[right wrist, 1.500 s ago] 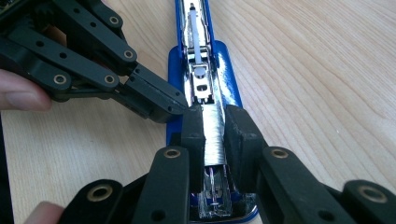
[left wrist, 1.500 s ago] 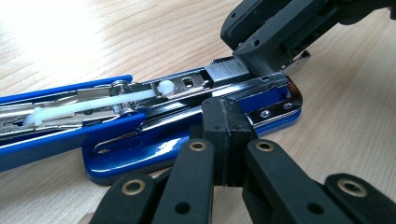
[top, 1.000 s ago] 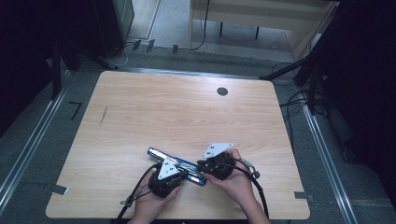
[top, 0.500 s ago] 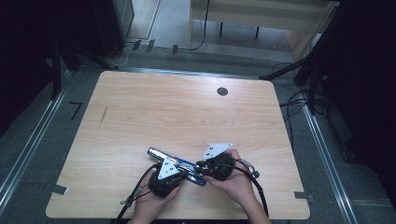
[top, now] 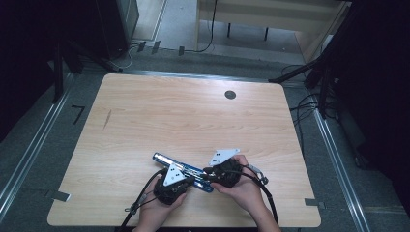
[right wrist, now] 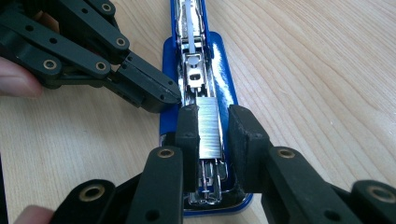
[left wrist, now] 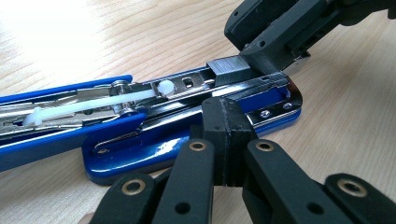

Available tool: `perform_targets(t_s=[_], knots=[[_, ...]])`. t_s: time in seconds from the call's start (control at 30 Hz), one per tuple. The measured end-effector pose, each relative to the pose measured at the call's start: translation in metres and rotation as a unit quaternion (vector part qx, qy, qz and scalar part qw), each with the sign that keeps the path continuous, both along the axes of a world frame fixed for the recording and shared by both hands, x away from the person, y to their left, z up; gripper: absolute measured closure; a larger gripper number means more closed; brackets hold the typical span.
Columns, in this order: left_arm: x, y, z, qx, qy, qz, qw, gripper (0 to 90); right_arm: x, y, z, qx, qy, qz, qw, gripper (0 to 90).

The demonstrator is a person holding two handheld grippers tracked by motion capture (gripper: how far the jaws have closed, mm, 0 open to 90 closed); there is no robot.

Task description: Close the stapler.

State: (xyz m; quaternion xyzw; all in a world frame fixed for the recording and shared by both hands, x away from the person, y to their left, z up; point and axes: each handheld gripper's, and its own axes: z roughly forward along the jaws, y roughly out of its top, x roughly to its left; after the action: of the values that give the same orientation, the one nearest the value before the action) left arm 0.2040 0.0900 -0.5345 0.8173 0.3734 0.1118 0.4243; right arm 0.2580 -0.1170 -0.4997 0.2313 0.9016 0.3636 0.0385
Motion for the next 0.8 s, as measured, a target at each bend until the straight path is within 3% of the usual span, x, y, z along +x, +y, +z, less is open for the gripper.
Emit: perform_targets(t_s=[0.37, 0.8], knots=[[0.0, 0.0001, 0.0001, 0.001, 0.0, -0.001, 1.0, 90.0, 0.0031, -0.0043, -0.0064, 0.037, 0.025, -0.007, 0.999, 80.2], [0.0, -0.0003, -0.0001, -0.002, 0.0, 0.001, 1.0, 90.0, -0.0004, 0.0009, 0.002, 0.027, 0.004, -0.002, 0.9996, 80.4]])
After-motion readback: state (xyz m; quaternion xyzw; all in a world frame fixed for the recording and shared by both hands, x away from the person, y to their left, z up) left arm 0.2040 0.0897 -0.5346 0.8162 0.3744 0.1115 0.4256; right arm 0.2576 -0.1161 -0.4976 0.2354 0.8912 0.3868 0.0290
